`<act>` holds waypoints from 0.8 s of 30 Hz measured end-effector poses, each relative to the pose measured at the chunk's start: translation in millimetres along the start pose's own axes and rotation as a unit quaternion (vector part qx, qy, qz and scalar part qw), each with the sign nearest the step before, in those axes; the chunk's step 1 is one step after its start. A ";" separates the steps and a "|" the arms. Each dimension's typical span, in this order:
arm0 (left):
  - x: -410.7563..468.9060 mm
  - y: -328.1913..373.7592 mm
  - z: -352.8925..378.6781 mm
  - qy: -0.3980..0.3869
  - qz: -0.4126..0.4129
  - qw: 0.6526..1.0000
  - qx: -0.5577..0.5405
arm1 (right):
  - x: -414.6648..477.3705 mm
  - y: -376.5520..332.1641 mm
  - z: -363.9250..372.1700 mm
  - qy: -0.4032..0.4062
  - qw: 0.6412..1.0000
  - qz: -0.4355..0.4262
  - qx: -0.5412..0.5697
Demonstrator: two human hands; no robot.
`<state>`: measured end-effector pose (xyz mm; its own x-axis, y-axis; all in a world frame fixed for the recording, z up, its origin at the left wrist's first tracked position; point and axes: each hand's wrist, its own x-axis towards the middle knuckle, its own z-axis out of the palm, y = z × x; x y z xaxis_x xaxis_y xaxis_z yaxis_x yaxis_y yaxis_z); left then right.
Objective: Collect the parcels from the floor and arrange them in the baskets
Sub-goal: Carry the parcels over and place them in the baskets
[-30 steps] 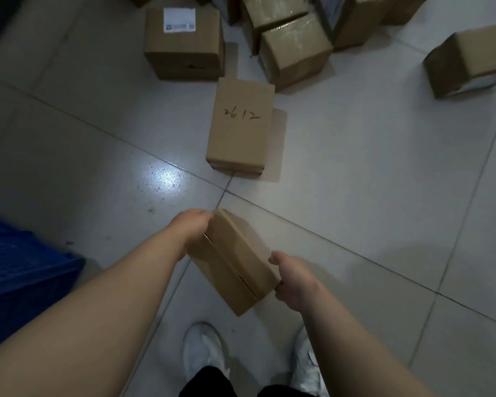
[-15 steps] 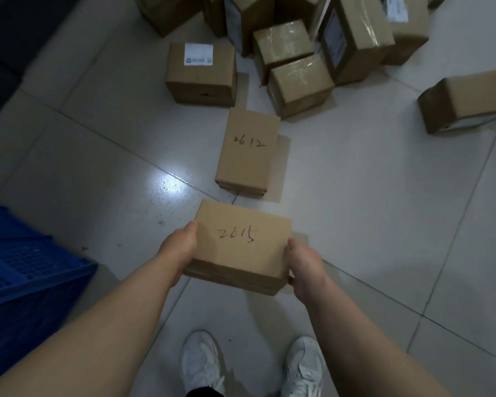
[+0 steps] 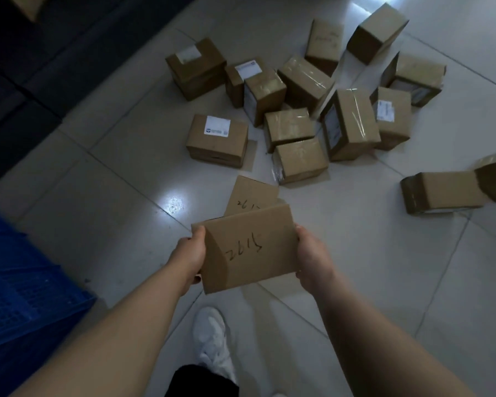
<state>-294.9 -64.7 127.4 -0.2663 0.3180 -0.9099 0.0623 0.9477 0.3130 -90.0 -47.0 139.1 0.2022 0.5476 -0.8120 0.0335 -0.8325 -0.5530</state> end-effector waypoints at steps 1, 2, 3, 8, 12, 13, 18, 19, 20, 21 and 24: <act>6.0 4.8 2.7 -0.005 0.004 1.000 -0.002 | 9.2 -5.9 2.6 -0.001 1.000 -0.014 -0.022; 12.1 10.7 5.3 -0.017 0.008 1.000 0.001 | 16.8 -13.1 4.3 -0.002 0.999 -0.032 -0.043; 17.9 17.0 7.0 -0.027 0.014 1.000 0.006 | 26.2 -19.8 5.5 0.005 0.997 -0.044 -0.057; 44.3 48.2 8.0 -0.051 -0.009 0.998 -0.043 | 70.8 -51.9 20.0 0.020 0.998 -0.055 -0.033; 66.8 58.6 15.0 -0.079 -0.035 0.996 -0.033 | 106.4 -60.1 34.0 0.030 0.992 -0.118 -0.034; 70.8 59.3 16.4 -0.085 -0.041 0.995 -0.027 | 111.8 -58.7 35.0 0.036 0.992 -0.119 -0.021; 92.1 63.5 12.0 -0.087 -0.039 0.994 0.056 | 131.0 -29.8 28.9 0.035 0.996 -0.069 0.045; 97.2 64.1 10.2 -0.088 -0.015 0.994 0.056 | 131.9 -21.6 27.0 0.028 0.997 -0.048 0.049; 103.3 65.3 8.3 -0.091 0.013 0.995 0.049 | 131.2 -14.0 25.7 0.017 0.998 -0.028 0.053; 112.5 65.6 7.8 -0.098 0.031 0.994 0.039 | 131.5 -5.7 25.1 0.001 0.998 -0.014 0.061; 136.9 69.0 14.3 -0.137 0.040 0.990 0.020 | 140.3 21.1 29.8 -0.058 0.995 0.027 0.081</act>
<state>-313.3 44.7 20.6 0.0116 0.3825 -0.9239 0.1116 0.9177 0.3813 -90.1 14.8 8.0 0.0846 0.5165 -0.8521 -0.1352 -0.8413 -0.5234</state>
